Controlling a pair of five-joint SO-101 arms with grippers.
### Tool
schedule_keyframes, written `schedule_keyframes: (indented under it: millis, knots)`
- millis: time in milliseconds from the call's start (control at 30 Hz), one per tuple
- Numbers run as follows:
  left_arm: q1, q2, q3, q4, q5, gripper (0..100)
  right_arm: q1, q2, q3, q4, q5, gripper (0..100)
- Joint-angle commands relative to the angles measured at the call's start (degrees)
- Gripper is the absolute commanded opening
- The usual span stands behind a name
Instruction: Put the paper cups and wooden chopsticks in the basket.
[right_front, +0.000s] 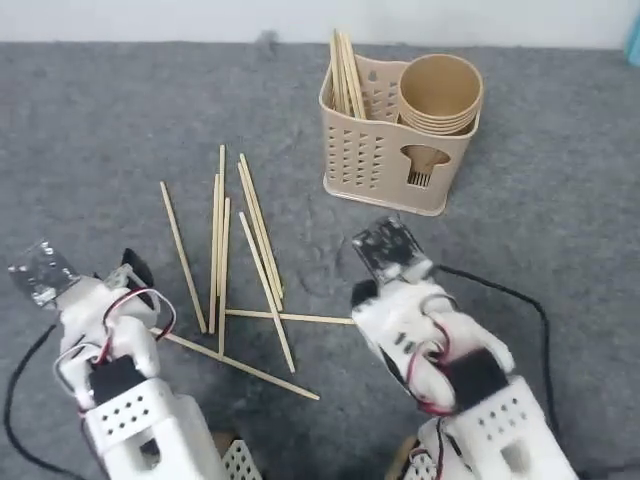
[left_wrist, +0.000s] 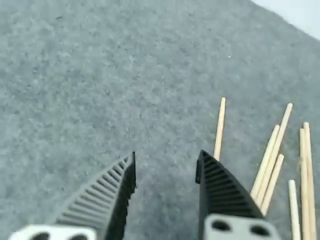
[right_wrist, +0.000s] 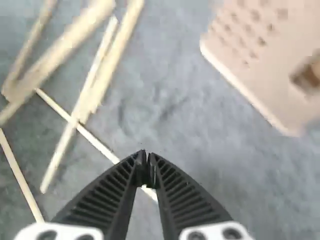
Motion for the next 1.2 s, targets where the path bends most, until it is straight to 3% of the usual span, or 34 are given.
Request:
schedule_keyframes:
  millis: [0,133,400,633,833,1167]
  knots:
    - [-0.3,4.0,-4.0,-0.3,0.0,19,-2.6,13.4,-7.7,-8.3,-2.3,1.3]
    - [-0.4,13.6,-6.9,-6.2,1.8,19,-4.4,32.3,-17.6,-14.9,-4.6,1.3]
    - [-4.5,39.0,-19.6,-10.5,2.5,19,-5.8,65.6,-43.3,-21.6,-4.7,1.4]
    - [-4.8,46.1,-23.8,-10.7,2.6,19,-5.9,90.7,-70.3,-21.1,-8.3,7.6]
    - [-7.3,48.6,-25.8,-10.8,7.9,19,-6.3,107.5,-92.0,-15.1,-9.8,6.9]
    - [-7.4,55.4,-30.1,-10.4,8.2,19,-5.1,127.5,-119.4,-3.6,-9.6,6.9]
